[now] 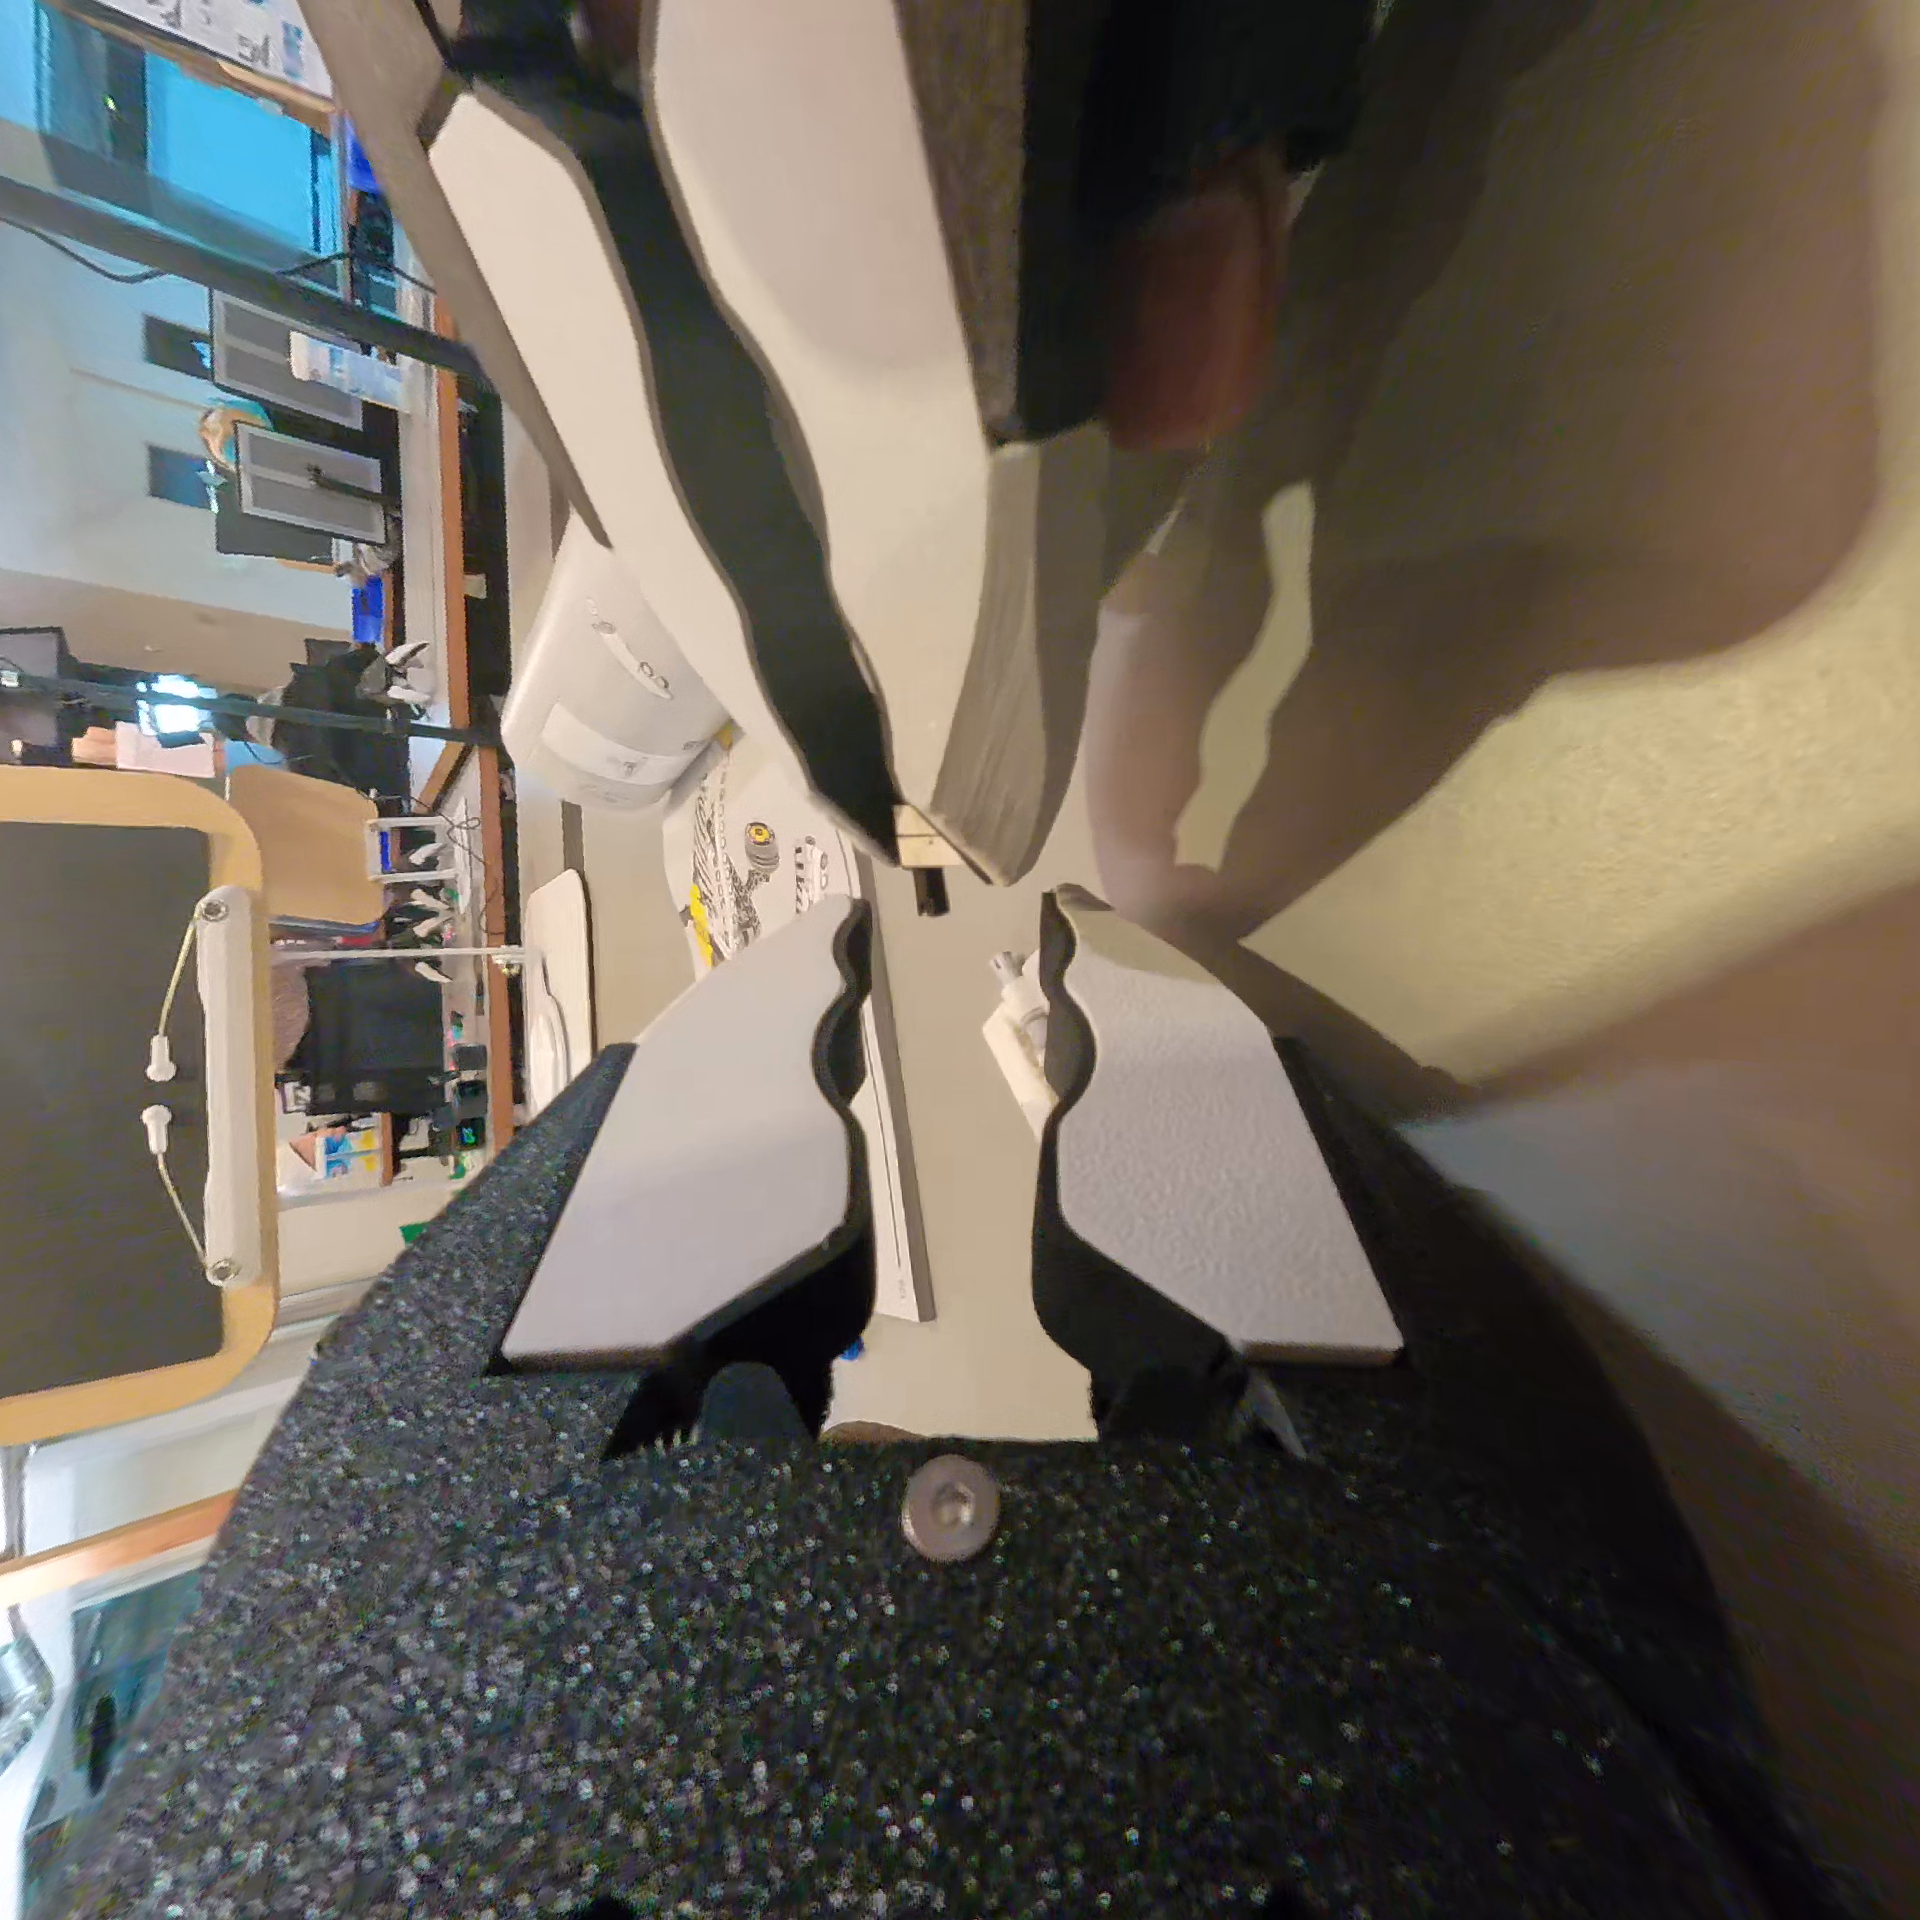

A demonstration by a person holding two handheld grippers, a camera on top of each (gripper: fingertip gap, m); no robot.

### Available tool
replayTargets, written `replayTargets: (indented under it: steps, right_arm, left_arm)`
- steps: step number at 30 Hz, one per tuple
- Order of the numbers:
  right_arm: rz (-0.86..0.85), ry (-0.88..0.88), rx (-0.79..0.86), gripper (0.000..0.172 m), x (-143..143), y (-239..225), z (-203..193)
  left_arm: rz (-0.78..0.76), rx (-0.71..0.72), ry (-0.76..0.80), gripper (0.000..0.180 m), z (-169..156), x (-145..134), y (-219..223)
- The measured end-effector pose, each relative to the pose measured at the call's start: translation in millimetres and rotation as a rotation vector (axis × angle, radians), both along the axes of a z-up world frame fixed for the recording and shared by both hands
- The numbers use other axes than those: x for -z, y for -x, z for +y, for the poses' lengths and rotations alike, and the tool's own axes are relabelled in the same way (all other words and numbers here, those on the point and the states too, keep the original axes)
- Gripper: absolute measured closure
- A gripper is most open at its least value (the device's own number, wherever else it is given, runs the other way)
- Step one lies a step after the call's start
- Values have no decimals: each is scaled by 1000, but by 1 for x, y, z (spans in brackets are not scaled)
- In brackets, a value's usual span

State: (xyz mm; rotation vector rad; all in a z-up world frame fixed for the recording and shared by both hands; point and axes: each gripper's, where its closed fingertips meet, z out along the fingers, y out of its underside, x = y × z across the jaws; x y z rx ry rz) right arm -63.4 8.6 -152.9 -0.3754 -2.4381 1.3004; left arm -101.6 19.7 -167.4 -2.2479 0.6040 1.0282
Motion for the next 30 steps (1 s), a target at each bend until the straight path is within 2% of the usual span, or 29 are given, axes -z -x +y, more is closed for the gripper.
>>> replayTargets:
  steps: [4, 8, 10, 13, 21, 30]
  right_arm:
    - [-63, 33, 20, 156, 2, 0, -3]
    - [-112, 74, 45, 156, 2, 2, -4]
    - [-112, 88, 53, 156, 0, 3, -4]
    - [-108, 104, 46, 157, -3, 2, -4]
    - [-99, 154, -50, 156, -11, -9, -6]
    - [-137, 153, -58, 156, -8, -12, -4]
  left_arm:
    - [76, -1, 14, 151, 4, 0, -1]
    - [181, -42, 10, 173, 2, -5, 5]
    - [219, -62, 0, 176, 2, -7, 5]
    - [218, -66, -18, 177, 1, -10, 3]
    - [138, 69, -104, 177, 2, -17, -15]
    - [120, 103, -93, 178, 2, -13, -21]
